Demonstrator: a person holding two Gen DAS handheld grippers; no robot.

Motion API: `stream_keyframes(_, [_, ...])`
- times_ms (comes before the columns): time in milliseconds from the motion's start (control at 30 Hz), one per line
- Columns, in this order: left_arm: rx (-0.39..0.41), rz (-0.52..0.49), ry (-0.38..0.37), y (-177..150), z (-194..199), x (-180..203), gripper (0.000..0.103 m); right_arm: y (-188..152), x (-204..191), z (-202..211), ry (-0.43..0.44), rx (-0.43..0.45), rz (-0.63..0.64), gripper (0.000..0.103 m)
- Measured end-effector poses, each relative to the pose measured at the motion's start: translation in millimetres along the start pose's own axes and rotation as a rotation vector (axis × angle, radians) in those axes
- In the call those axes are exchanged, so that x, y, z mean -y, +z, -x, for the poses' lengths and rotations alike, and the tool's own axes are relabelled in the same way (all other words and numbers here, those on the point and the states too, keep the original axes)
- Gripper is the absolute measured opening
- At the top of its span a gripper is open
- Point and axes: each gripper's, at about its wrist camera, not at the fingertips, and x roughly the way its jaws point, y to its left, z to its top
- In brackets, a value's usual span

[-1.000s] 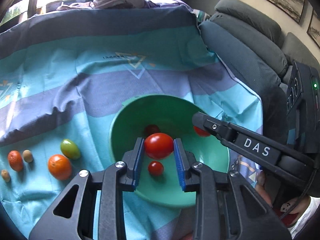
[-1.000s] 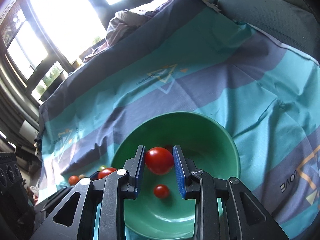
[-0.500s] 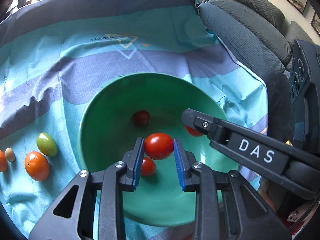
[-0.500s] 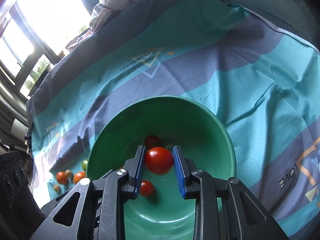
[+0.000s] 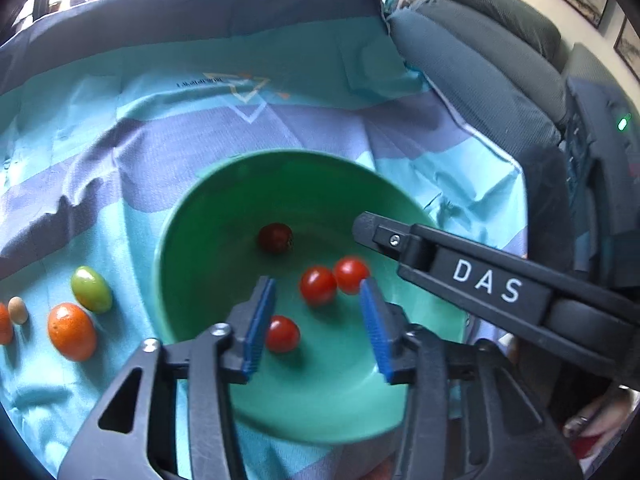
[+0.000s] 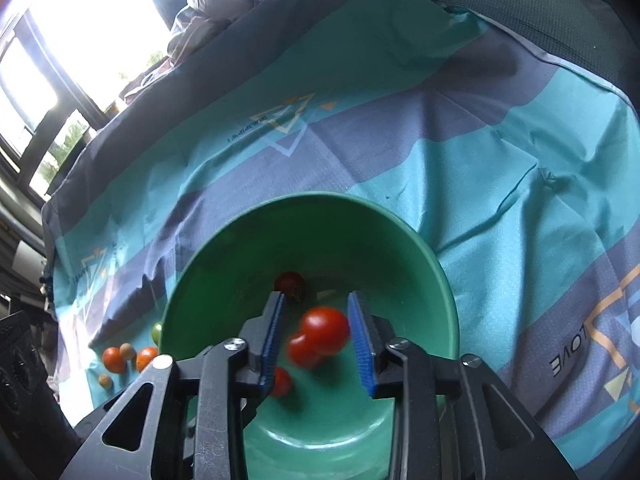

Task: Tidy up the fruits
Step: 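Move the tomato into the green bowl and open the left gripper, then reach the left gripper to the brown kiwi and grasp it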

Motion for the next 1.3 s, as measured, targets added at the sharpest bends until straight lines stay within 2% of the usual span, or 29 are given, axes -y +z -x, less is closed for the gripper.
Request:
stream_keyframes(67, [0.017, 0.005, 0.013, 0.1, 12.3, -4.5, 0.049, 0.0, -3.1, 2.8, 0.014, 0.015, 0.008, 0.05])
stream_keyframes(267, [0.097, 0.082, 0.094, -1.5, 69.4, -40.7, 0.054, -2.4, -23.9, 9.2, 0.038, 0.043, 0.063, 0.051])
stream_keyframes(500, [0.215, 0.227, 0.297, -24.5, 142.4, -118.3, 0.06, -11.0, -65.5, 11.6, 0.067, 0.055, 0.173, 0.051])
stream_keyframes(633, [0.252, 0.373, 0.399, -41.3, 161.2, -168.9, 0.06, -19.3, -95.4, 9.5, 0.085, 0.052, 0.252, 0.051])
stream_keyframes(733, [0.261, 0.428, 0.45, -48.6, 170.7, -194.3, 0.06, -27.8, -118.4, 8.1, 0.128, 0.045, 0.314, 0.051])
stream_keyframes(867, [0.233, 0.48, 0.486, -53.3, 166.1, -218.7, 0.059, -39.5, -146.3, 1.7, 0.206, 0.005, 0.381, 0.051])
stream_keyframes(1033, [0.171, 0.521, 0.517, -63.4, 155.2, -242.8, 0.058, -50.8, -173.1, -18.9, 0.293, -0.091, 0.39, 0.051])
stream_keyframes(1200, [0.103, 0.556, 0.517, -70.5, 135.6, -254.1, 0.043, -54.5, -205.6, -50.0, 0.345, -0.209, 0.384, 0.051])
stream_keyframes(1233, [0.089, 0.558, 0.515, -70.7, 131.8, -254.9, 0.042, -55.8, -215.2, -57.2, 0.352, -0.228, 0.401, 0.05])
stream_keyframes(1300, [0.075, 0.556, 0.513, -70.9, 125.5, -256.0, 0.039, -60.5, -232.4, -72.8, 0.355, -0.274, 0.429, 0.039])
